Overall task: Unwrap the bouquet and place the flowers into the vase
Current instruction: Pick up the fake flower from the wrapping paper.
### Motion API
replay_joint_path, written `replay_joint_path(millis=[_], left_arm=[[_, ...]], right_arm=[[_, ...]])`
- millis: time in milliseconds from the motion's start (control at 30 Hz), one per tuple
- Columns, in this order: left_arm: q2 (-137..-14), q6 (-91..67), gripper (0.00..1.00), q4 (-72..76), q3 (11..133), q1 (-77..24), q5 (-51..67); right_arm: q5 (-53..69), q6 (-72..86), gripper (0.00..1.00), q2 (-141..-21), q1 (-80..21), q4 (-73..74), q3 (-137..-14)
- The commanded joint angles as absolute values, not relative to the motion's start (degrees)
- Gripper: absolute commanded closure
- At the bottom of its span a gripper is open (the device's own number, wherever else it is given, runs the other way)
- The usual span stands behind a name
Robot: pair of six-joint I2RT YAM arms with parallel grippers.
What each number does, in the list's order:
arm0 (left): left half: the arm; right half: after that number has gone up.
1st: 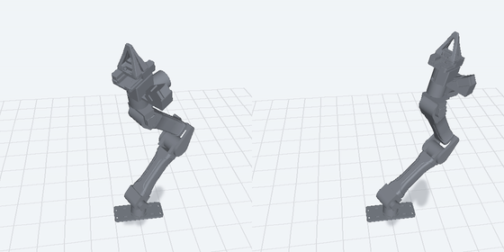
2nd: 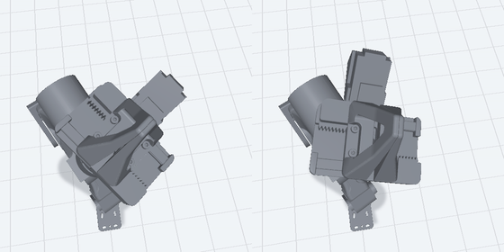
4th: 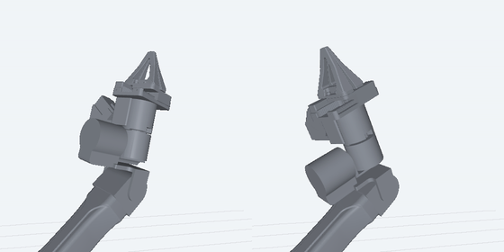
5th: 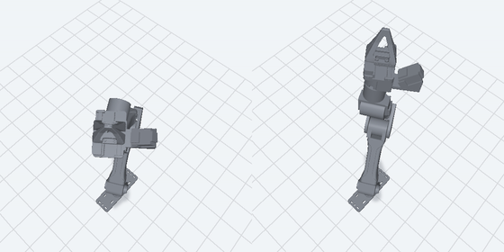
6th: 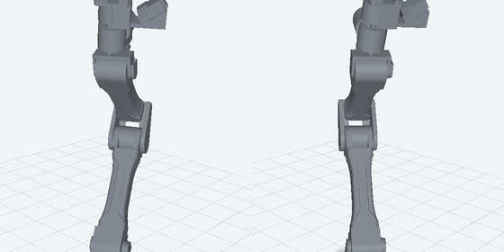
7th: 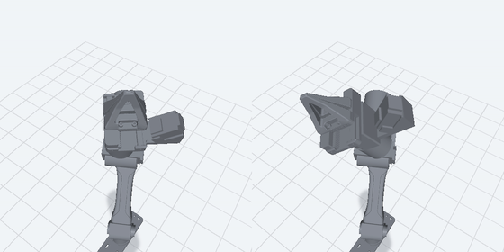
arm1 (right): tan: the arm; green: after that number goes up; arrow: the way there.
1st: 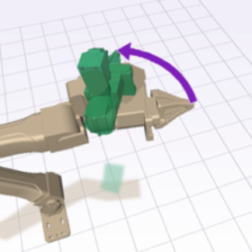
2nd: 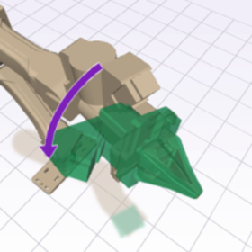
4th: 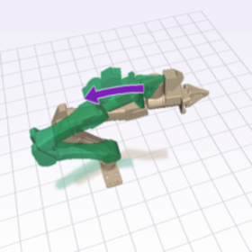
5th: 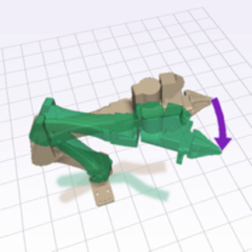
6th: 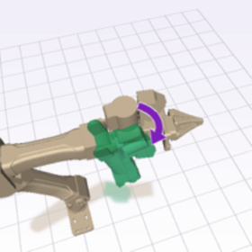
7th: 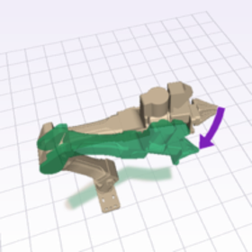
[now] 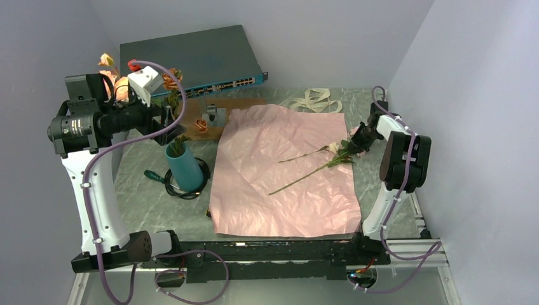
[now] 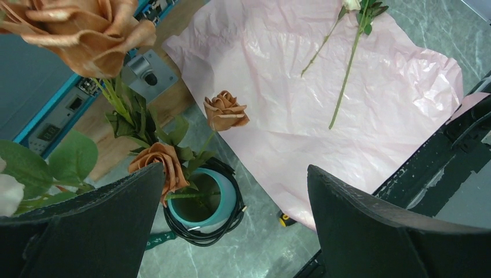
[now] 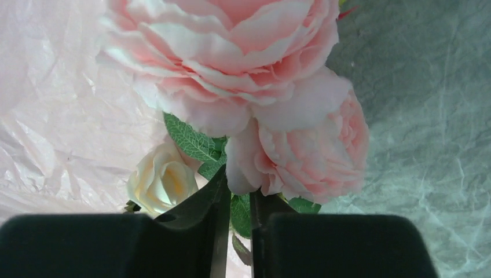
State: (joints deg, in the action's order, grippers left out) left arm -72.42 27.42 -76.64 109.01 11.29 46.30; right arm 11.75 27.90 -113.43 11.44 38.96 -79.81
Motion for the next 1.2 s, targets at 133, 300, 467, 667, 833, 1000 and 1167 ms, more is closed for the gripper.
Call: replay_joint_path(millis=[133, 300, 467, 667, 833, 1000, 1167], left_arm=[[-72.79, 26.01, 0.0, -71.74, 111.79, 11.07, 48.25], [-74.58, 23.4, 0.01, -71.54, 113.95, 11.03, 51.72], [-75.85, 21.77, 0.0, -71.31, 115.4, 11.05, 55.66], [-78.33, 12.4, 0.01, -66.02, 117.18, 11.07, 63.15], [-80.86, 9.0, 0.0, -63.1, 118.93, 10.97, 68.78], [-83.52, 8.02, 0.01, -62.48, 121.14, 9.16, 71.17], [-85.21, 3.18, 0.01, -55.28, 119.21, 4.16, 72.0]], right_arm=[[14.72, 28.65, 1.0, -104.0, 11.94, 37.42, -77.0], [17.23, 28.28, 1.0, -100.31, 12.11, 37.08, -77.08], [22.06, 26.06, 1.0, -95.03, 12.44, 34.63, -76.55], [33.69, 23.46, 1.0, -86.79, 12.45, 27.93, -74.64], [41.3, 24.43, 1.0, -81.8, 12.01, 22.82, -74.68], [48.2, 26.24, 1.0, -79.07, 10.0, 18.84, -76.12], [60.43, 31.28, 1.0, -76.41, 6.59, 3.16, -72.74]])
